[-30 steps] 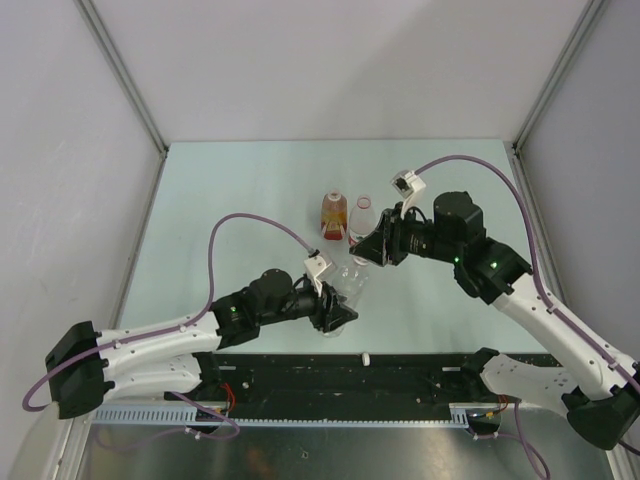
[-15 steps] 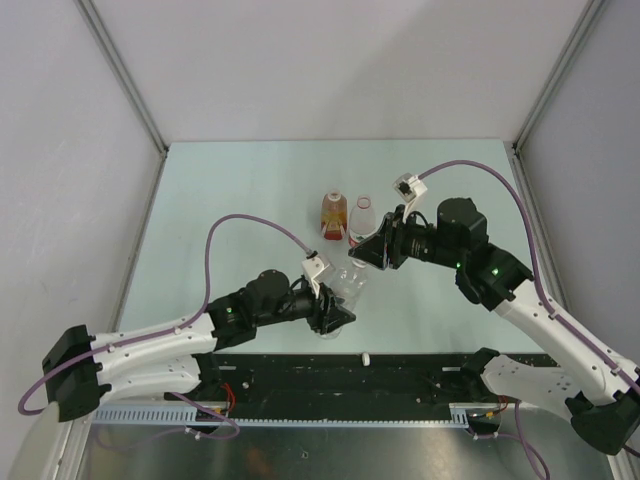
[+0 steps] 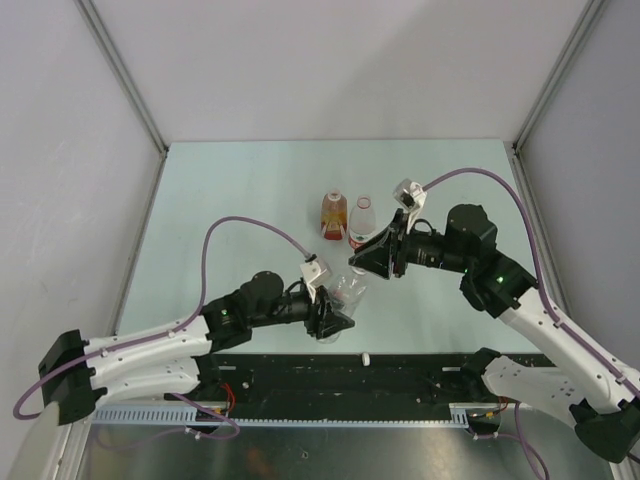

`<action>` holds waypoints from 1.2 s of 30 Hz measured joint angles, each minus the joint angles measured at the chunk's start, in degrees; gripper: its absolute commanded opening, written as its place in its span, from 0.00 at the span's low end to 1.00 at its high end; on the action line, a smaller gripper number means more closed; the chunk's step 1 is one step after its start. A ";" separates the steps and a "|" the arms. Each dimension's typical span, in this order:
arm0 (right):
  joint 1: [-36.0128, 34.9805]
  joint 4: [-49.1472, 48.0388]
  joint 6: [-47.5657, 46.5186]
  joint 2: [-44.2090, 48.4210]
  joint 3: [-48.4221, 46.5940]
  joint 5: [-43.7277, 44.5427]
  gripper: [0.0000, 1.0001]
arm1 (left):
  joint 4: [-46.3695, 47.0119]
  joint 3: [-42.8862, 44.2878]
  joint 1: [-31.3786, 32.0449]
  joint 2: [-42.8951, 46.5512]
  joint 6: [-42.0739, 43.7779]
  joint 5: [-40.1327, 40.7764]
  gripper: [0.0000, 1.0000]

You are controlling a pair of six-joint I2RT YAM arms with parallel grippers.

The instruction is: Unscrew the bottle caps

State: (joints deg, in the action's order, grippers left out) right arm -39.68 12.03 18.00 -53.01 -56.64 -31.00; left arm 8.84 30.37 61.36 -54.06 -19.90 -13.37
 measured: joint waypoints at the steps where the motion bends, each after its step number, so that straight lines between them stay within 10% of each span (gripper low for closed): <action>1: 0.00 -0.85 -0.79 0.24 0.20 -1.57 0.00 | 0.02 -0.24 0.00 0.70 0.17 -0.66 0.26; 28: -4.44 -17.11 -9.70 6.67 4.09 -26.38 0.00 | 9.07 -1.75 -0.44 4.59 0.59 -31.34 0.29; 36: -4.48 -17.94 -5.09 7.06 4.94 -20.24 0.47 | 10.75 -3.28 -0.44 5.40 1.49 -26.03 0.29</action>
State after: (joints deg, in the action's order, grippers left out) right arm -44.16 -5.91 12.91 -45.95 -51.70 -51.24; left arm 19.59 27.09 60.93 -48.66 -18.41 -39.40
